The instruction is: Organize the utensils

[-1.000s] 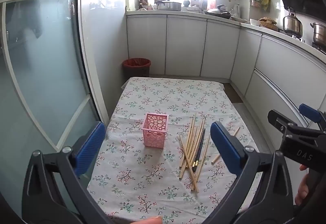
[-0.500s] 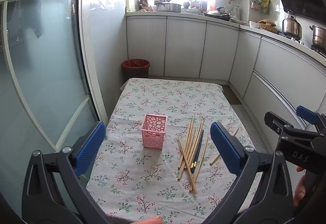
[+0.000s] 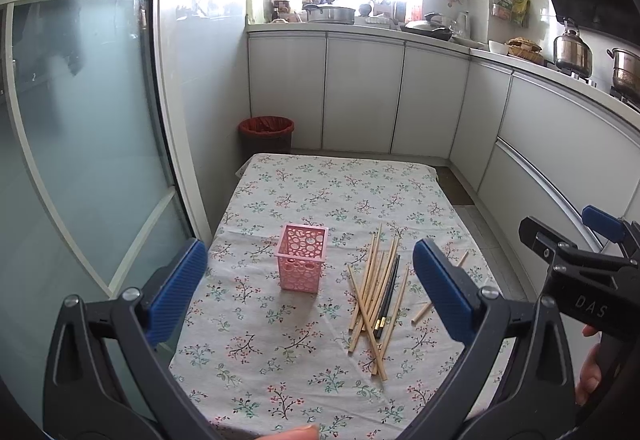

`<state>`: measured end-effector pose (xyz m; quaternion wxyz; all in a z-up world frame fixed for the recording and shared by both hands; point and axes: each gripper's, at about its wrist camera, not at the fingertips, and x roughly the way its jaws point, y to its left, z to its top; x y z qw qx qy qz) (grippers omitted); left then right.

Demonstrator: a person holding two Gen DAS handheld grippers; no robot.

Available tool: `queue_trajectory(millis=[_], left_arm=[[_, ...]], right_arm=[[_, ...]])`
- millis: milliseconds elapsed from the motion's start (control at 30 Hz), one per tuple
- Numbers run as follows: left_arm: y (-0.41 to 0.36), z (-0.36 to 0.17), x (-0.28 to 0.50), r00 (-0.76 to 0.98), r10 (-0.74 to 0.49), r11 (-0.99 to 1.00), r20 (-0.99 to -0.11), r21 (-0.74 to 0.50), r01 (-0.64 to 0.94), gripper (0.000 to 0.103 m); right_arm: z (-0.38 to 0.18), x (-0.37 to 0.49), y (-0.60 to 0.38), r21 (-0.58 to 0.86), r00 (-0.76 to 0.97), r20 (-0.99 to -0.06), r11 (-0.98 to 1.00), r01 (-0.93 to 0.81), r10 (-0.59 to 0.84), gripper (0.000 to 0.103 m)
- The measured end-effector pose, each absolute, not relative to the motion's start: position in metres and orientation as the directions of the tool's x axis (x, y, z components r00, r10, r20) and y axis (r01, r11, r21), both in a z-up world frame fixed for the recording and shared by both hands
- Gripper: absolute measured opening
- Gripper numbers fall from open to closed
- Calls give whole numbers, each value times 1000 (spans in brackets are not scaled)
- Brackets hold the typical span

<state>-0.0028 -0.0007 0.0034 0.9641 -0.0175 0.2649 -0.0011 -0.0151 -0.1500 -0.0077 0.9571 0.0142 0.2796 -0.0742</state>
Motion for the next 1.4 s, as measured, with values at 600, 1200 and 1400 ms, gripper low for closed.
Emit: queue_trajectory(millis=[600,1200,1400], left_arm=[[0,2,-4,862,-12,999,-507,-35,-7,102],[0,3,-5,863,-11,999,-504,-36,-8,102],[1,3,-5,865,-11,999,-502,-35,-8,102]], right_arm=[[-7,-15,-150,-12,835,-534,988,152,-135,103],[-7,-16,-149,-11,835,-535,989,145,-128,103],[-7,-16,-149,-11,835,-535,989,145,-129,103]])
